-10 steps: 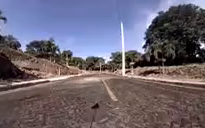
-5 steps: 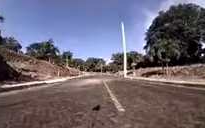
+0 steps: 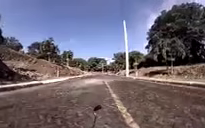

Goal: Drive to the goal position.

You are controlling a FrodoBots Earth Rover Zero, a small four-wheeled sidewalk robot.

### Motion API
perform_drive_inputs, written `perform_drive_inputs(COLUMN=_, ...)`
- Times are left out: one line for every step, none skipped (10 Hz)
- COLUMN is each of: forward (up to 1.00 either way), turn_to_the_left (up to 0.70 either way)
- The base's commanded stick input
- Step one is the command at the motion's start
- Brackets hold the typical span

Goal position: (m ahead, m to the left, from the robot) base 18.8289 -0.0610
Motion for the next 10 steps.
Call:
perform_drive_inputs(forward=1.0, turn_to_the_left=0.0)
perform_drive_inputs(forward=1.0, turn_to_the_left=0.0)
perform_drive_inputs(forward=1.0, turn_to_the_left=0.0)
perform_drive_inputs(forward=1.0, turn_to_the_left=0.0)
perform_drive_inputs(forward=1.0, turn_to_the_left=0.0)
perform_drive_inputs(forward=1.0, turn_to_the_left=0.0)
perform_drive_inputs(forward=1.0, turn_to_the_left=0.0)
perform_drive_inputs(forward=1.0, turn_to_the_left=0.0)
perform_drive_inputs(forward=1.0, turn_to_the_left=0.0)
perform_drive_inputs(forward=1.0, turn_to_the_left=0.0)
